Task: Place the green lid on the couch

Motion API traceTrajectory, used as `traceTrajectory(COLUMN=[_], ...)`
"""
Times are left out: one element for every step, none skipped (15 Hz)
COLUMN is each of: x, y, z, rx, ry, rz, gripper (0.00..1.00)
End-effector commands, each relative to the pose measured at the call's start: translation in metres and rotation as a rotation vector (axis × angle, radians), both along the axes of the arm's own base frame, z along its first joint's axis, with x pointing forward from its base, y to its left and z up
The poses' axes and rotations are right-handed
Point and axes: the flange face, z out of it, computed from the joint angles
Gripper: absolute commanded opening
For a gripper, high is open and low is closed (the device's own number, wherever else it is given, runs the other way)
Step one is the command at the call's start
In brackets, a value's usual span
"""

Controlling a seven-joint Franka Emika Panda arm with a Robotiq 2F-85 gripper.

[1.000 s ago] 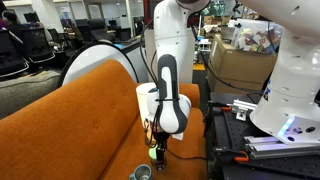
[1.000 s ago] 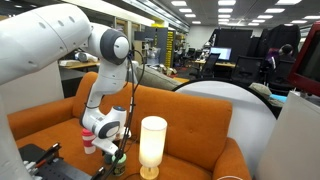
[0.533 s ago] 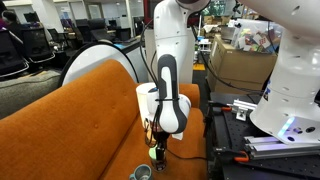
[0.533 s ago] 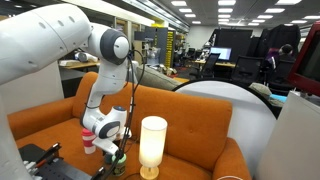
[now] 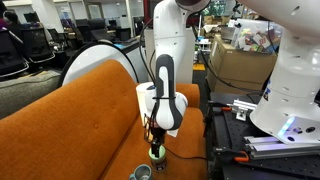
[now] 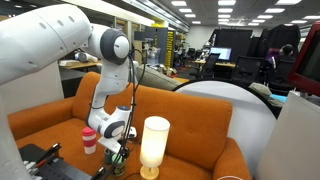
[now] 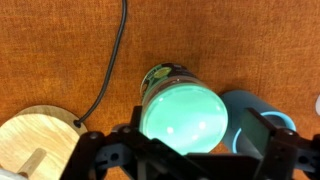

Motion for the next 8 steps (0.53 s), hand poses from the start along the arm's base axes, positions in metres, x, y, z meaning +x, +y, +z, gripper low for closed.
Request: traceTrajectory(x=[0.005,0.005,0.005,0.004,0.005,0.005,0.006,0.007], y=[-0.001,0.0,0.001,0.003,0.004,0.005,0.005,0.006], z=[-0.01,-0.013,-0.017,-0.021,-0.025,-0.029,-0.032,-0.035], rx=[-0.008,-0.002,0.002,0.007,0.011,0.015,0.016,0.018], ry=[0.008,0.013,0.018,0.023,0.025,0.028,0.028,0.029], rz=[-0.023,-0.021,-0.018,-0.016,-0.016,-0.017,-0.017,-0.018], gripper=[1.0,1.0,1.0,1.0,1.0,1.0,1.0,1.0])
